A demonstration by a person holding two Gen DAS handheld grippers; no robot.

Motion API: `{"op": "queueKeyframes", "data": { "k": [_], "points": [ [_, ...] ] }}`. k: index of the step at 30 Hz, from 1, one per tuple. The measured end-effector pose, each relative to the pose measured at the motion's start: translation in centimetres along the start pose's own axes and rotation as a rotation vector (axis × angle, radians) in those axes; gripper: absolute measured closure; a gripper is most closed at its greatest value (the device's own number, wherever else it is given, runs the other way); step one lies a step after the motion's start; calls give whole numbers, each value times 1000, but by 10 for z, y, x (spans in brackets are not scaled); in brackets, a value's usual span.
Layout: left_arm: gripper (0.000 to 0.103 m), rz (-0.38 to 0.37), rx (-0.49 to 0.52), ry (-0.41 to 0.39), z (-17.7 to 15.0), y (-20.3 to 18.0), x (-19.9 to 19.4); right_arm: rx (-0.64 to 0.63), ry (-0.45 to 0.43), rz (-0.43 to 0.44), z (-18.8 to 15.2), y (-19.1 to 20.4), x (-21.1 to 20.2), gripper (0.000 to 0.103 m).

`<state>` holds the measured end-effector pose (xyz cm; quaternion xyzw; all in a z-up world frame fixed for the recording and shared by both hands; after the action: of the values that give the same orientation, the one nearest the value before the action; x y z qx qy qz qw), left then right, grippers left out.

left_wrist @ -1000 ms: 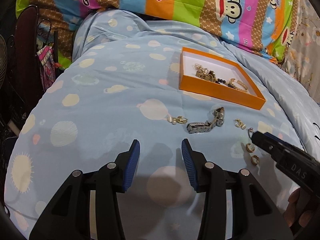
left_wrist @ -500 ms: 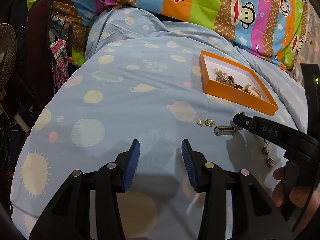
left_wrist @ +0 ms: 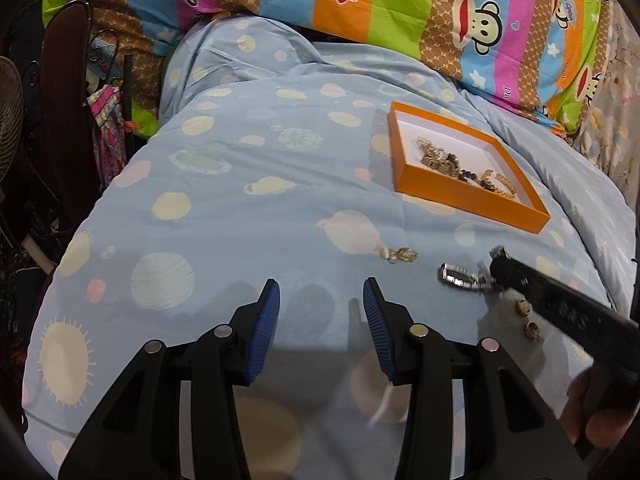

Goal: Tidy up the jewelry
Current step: 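Release both pieces in the box and grasp the silver watch with the right tool, then grasp a small gold charm with the left tool while the right tool carries the watch to the box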

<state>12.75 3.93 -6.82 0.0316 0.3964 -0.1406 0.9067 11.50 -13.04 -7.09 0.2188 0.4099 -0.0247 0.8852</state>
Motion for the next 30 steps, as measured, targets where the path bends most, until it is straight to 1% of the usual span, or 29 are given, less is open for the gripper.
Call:
{"op": "queueKeyframes", "data": {
  "k": [5,10,14,16,19,22,26,30],
  "points": [
    [61,-34,46,15,12,-25,12,14,-34,25,-8,-13,-31,92],
    [61,-59,73,37,23,-50,33,33,-46,25,-13,-29,-52,92],
    [62,-55,61,69,24,-57,49,48,-56,18,-14,-39,-60,92],
    [62,-35,51,76,24,-57,53,56,-56,19,-14,-43,-61,92],
    [83,-41,48,73,23,-57,53,62,-58,19,-14,-47,-63,92],
    [92,-44,51,71,20,-56,50,68,-55,21,-15,-50,-61,92],
    [92,-46,56,60,17,-55,42,71,-53,23,-16,-51,-61,92],
    [92,-38,86,23,16,-54,25,71,-61,24,-15,-50,-62,92]
  ]
}}
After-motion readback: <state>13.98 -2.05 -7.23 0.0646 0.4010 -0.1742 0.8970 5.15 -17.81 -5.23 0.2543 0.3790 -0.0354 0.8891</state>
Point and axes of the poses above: each gripper's, at about its wrist camera, not at the fingertips, and x roughly the way its jaws point, y to its left, z to its top, the point moved 8 cm from there along x, roughly the way its jaws point, and after that the axes turned 7 degrees about x, right-handed, at the moved point
